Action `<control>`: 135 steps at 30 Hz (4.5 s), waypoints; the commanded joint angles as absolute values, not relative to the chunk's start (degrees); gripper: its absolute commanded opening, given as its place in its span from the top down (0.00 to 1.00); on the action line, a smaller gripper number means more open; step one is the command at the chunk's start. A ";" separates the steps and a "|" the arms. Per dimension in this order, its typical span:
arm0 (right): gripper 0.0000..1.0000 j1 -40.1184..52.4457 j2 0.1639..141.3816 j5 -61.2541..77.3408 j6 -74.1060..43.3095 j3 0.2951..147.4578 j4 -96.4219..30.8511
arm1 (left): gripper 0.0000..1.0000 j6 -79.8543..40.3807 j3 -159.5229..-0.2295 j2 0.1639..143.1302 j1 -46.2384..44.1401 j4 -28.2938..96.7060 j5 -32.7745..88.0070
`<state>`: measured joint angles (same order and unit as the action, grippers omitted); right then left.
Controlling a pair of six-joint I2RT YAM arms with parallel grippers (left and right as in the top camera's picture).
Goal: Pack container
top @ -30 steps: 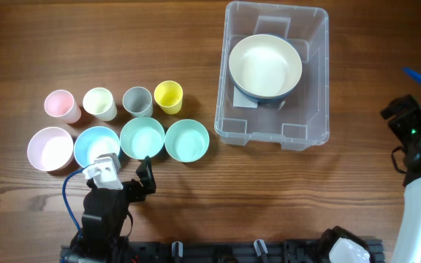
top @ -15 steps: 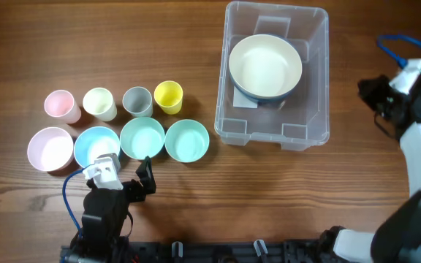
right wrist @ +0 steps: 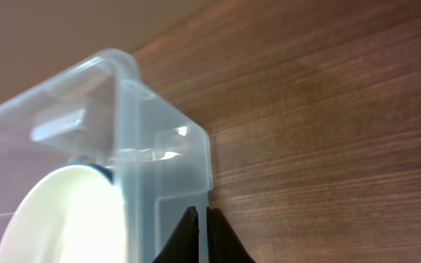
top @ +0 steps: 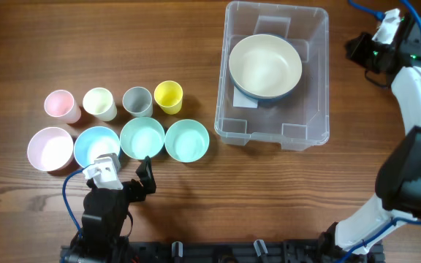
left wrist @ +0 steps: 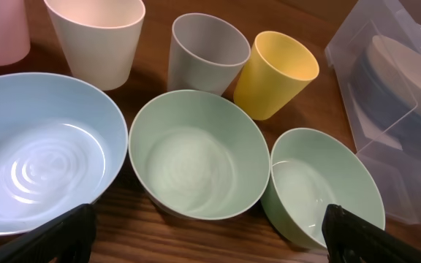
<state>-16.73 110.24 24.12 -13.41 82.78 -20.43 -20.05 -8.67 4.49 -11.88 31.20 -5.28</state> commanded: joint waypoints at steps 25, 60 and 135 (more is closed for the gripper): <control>0.88 -20.91 102.24 25.06 -16.64 85.49 -17.82 | 0.00 -19.94 -8.43 4.12 -11.44 31.00 -5.82; 0.00 -36.73 86.78 21.39 -16.69 85.38 -30.28 | 0.00 -21.52 -8.43 4.12 -11.44 27.31 6.22; 0.00 -36.73 86.78 21.39 -16.71 85.38 -30.52 | 0.46 -27.42 -56.93 94.80 45.12 43.38 3.97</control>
